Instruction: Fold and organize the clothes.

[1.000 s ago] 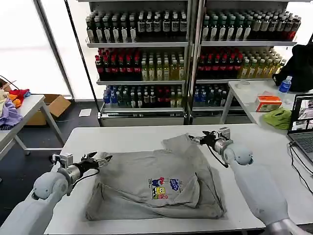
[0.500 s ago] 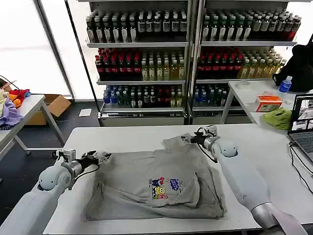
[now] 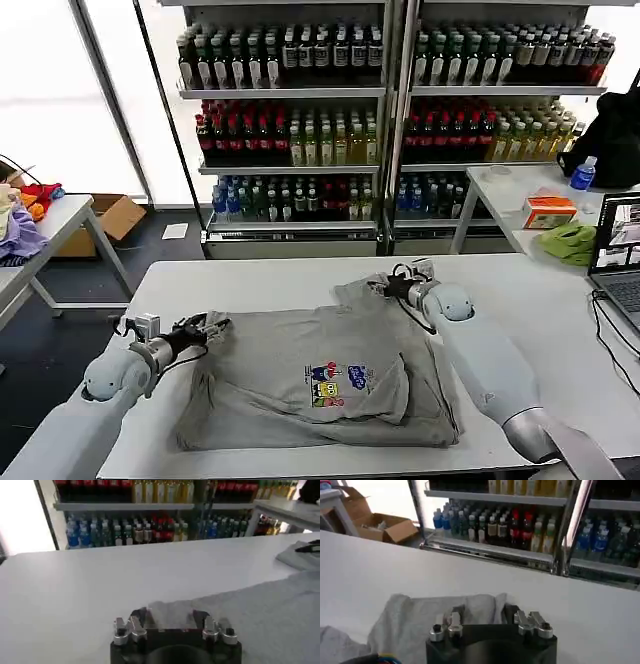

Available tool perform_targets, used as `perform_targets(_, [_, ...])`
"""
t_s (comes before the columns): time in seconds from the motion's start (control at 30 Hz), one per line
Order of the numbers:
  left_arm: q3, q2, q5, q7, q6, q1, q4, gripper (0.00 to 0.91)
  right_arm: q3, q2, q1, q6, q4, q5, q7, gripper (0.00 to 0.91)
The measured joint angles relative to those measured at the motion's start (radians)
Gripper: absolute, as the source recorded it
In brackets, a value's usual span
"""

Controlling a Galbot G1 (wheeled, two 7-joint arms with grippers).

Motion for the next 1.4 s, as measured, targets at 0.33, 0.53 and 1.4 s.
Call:
perform_targets(0.33, [0.01,-0.009,-0.002,-0.001,-0.024,0.003,0.007,0.01,0.019,-0.006,-0.014,-0.016,0.018,0.038,0.007,0.0])
perform_targets(0.53, [0.017,-0.012,-0.012,-0.007,-0.031,-0.004,0.012,0.02,0.029,-0.011,-0.017,-0.019,0.037,0.074,0.018,0.0])
perform_targets(1.4, [-0.075,0.041,-0.048,-0.064,-0.063,0.077,-0.162,0.01,0.182,-0.127,-0.237,-0.036,0.454,0.264,0.072,0.0])
